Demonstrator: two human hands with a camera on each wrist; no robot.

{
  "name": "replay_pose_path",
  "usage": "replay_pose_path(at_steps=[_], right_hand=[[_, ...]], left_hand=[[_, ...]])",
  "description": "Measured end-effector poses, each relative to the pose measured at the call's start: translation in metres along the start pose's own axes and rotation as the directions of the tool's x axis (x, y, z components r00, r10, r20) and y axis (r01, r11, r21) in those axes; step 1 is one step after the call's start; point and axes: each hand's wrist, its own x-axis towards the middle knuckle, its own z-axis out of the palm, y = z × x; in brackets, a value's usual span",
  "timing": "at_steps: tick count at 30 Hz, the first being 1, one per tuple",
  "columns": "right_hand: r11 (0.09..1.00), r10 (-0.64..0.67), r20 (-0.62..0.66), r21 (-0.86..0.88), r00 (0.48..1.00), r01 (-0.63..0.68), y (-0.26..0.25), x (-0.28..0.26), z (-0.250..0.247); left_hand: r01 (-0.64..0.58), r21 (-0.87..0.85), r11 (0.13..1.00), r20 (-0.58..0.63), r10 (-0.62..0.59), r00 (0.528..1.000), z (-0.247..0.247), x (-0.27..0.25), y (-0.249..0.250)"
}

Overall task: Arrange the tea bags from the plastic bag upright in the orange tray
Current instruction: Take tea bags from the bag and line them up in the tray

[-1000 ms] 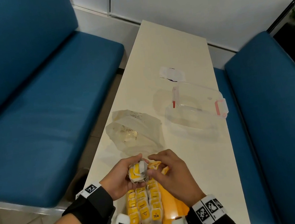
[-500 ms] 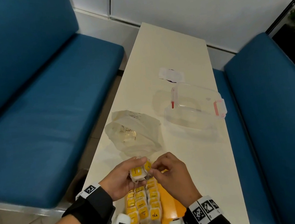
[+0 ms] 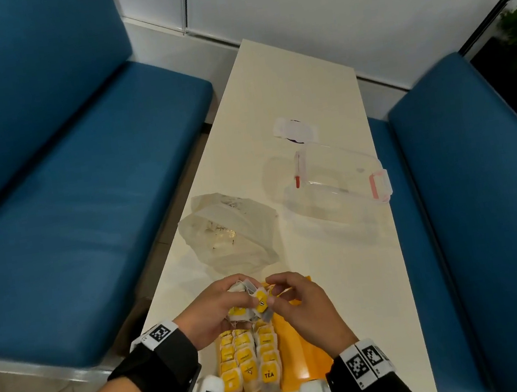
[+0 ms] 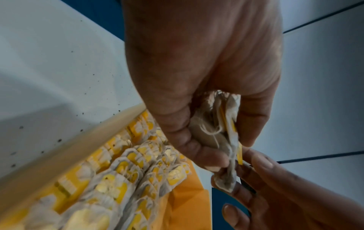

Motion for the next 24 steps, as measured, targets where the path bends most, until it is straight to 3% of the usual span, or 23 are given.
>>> replay_pose_path(at_steps=[12, 17, 24], right_hand=[[0.999, -0.029, -0.015, -0.038, 0.999, 0.029, 0.0, 0.003, -0.003], [0.996, -0.078, 0.048, -0.039, 0.996, 0.08, -0.001, 0.001, -0.006], [0.995, -0.055, -0.11, -0.088, 0.992, 0.046, -0.003, 0.002, -0.032]], left_hand=[[-0.001, 0.038, 0.999, 0.023, 0.0, 1.0, 0.004, -0.002, 0.002], [-0.002, 0.03, 1.0, 0.023, 0.002, 1.0, 0.004, -0.005, 0.003], [-0.026, 0.028, 0.999, -0.051, 0.027, 0.998, -0.015, -0.014, 0.003]])
